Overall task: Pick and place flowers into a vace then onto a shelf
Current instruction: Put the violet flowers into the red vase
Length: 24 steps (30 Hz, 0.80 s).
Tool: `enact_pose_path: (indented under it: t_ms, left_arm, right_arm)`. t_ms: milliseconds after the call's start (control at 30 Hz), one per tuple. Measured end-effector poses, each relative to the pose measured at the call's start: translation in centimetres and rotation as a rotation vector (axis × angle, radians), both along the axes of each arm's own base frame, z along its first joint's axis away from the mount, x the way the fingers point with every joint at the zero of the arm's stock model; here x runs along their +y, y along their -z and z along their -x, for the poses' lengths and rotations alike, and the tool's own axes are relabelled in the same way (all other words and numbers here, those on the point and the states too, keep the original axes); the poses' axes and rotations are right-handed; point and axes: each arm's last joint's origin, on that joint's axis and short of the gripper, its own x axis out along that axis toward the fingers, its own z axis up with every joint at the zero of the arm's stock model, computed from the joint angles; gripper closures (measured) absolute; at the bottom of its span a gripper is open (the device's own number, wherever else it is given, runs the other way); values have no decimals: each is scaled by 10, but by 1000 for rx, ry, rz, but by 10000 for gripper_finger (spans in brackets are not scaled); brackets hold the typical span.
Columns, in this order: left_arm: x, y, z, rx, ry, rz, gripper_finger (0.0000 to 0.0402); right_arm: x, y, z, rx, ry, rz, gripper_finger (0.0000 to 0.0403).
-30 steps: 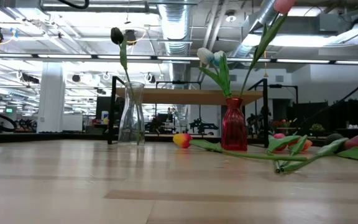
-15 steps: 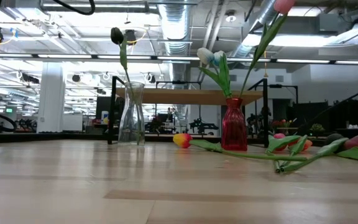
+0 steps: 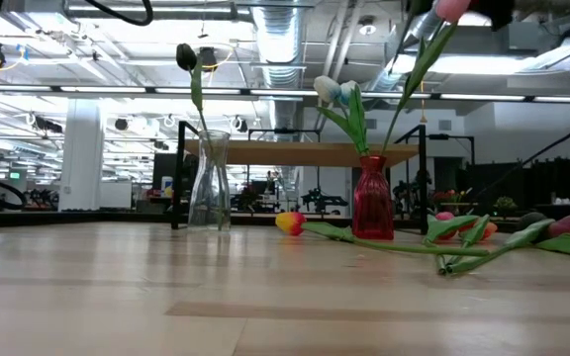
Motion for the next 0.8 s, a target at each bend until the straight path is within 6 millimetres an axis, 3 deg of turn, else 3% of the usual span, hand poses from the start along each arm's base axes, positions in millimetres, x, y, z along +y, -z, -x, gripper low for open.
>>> enact_pose_path:
  t_ms: [233,367,533,800]
  left_arm:
    - [0,0,0,-21,-13,-44,176]
    - [1,-4,1,-73,-35,-91,176]
    - [1,-6,2,-113,-55,-133,176]
    - [1,-7,2,-131,-67,-164,176]
  right_arm:
    - [-55,34,-19,55,-61,-103,403]
    - [-71,53,-32,88,-71,-153,403]
    - [-76,68,-46,116,-99,-191,403]
    - [-64,70,-61,126,-161,-193,403]
